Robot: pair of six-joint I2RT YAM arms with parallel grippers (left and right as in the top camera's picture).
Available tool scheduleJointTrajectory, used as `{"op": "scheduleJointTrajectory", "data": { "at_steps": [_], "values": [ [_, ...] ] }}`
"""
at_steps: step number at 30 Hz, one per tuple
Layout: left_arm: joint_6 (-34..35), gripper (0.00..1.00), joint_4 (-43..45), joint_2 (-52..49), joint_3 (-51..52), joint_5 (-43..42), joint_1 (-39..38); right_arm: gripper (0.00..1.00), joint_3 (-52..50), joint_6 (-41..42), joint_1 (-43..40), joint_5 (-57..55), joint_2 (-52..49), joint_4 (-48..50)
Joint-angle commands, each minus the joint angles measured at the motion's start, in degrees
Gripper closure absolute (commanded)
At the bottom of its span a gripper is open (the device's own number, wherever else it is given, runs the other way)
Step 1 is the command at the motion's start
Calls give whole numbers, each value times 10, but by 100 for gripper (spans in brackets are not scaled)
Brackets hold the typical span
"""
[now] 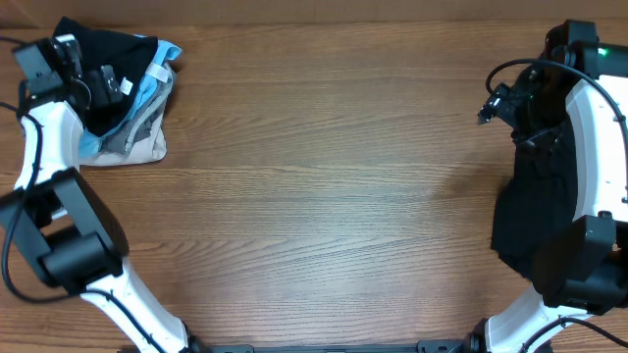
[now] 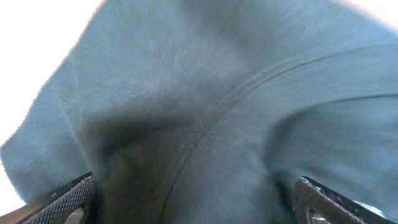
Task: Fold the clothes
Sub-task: 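Lower the black bundle onto the stack and open the left gripper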
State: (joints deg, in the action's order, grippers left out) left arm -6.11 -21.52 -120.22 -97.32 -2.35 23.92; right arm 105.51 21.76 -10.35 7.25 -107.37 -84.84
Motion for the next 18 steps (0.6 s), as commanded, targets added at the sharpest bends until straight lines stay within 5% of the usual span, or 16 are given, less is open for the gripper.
{"op": "scheduleJointTrajectory", "data": {
  "at_steps": [1, 8, 18],
  "values": [
    [-1, 0, -22, 133, -22, -10, -16, 11, 84, -28, 2, -13, 7, -9],
    [5, 0, -118, 299, -22, -46, -43, 2, 339, -77, 4, -3, 21, -122],
    [48, 0, -287, 323, -22, -84, -53, 0, 363, -85, 50, -20, 245, -122]
  ]
}}
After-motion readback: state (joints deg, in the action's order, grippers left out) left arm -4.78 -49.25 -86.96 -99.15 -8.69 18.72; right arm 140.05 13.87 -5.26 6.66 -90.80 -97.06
